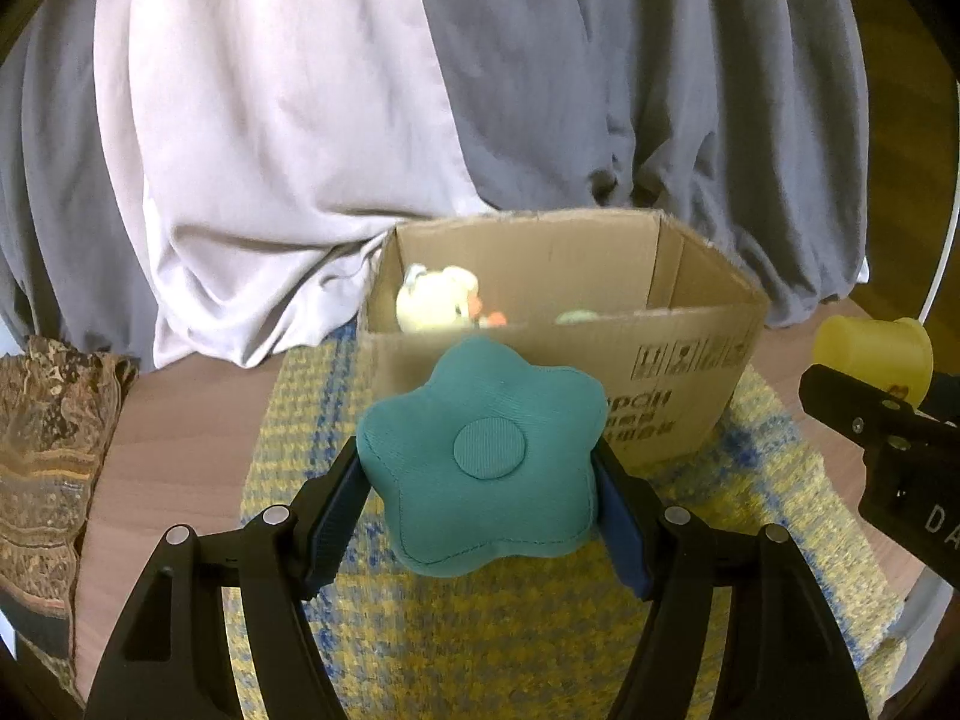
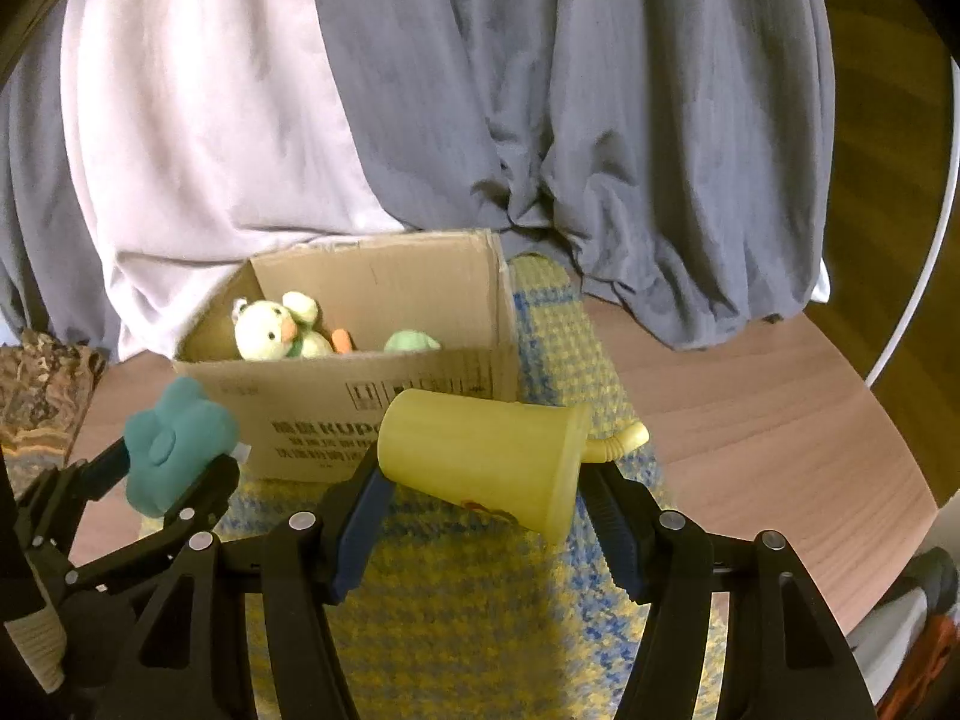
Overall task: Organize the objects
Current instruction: 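Lift teal star with left gripper while right gripper carries yellow cup over box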
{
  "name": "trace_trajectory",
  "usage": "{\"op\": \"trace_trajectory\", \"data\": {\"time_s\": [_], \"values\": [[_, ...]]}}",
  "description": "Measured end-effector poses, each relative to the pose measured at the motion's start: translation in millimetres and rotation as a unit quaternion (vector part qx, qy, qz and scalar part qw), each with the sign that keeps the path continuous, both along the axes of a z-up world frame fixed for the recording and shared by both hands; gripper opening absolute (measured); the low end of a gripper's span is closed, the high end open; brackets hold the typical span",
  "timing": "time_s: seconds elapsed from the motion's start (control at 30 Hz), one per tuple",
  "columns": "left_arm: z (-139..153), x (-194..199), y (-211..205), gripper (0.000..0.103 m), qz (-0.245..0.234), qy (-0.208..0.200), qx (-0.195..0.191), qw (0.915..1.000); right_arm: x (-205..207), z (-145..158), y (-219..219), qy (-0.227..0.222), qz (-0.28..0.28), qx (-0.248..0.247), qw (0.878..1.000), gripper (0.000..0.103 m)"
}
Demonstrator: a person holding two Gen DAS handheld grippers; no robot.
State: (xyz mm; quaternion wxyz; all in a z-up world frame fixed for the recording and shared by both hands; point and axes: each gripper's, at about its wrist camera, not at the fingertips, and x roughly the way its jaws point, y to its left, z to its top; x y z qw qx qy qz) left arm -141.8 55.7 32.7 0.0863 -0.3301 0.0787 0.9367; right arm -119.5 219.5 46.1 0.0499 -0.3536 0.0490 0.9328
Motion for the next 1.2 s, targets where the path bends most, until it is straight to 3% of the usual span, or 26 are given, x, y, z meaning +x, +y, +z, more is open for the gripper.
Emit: {"op": "trace_trajectory", "data": {"time_s": [0.33, 0.7, 1.2], "values": [[34, -9, -3, 0.070, 0.001, 0.024, 0.013, 0.9996, -4, 35, 1, 0.024, 0.004, -0.004, 1.000, 0.063], [59, -30, 3, 0.070, -0.003, 0.030, 0.020, 0.9993, -26, 53, 3, 0.024, 0.018, -0.009, 0.999, 0.063], [64, -69, -5, 0.070, 0.004, 0.019, 0.023, 0.9995, -64, 64, -8, 0.017, 0.033, -0.006, 0.999, 0.063]]}}
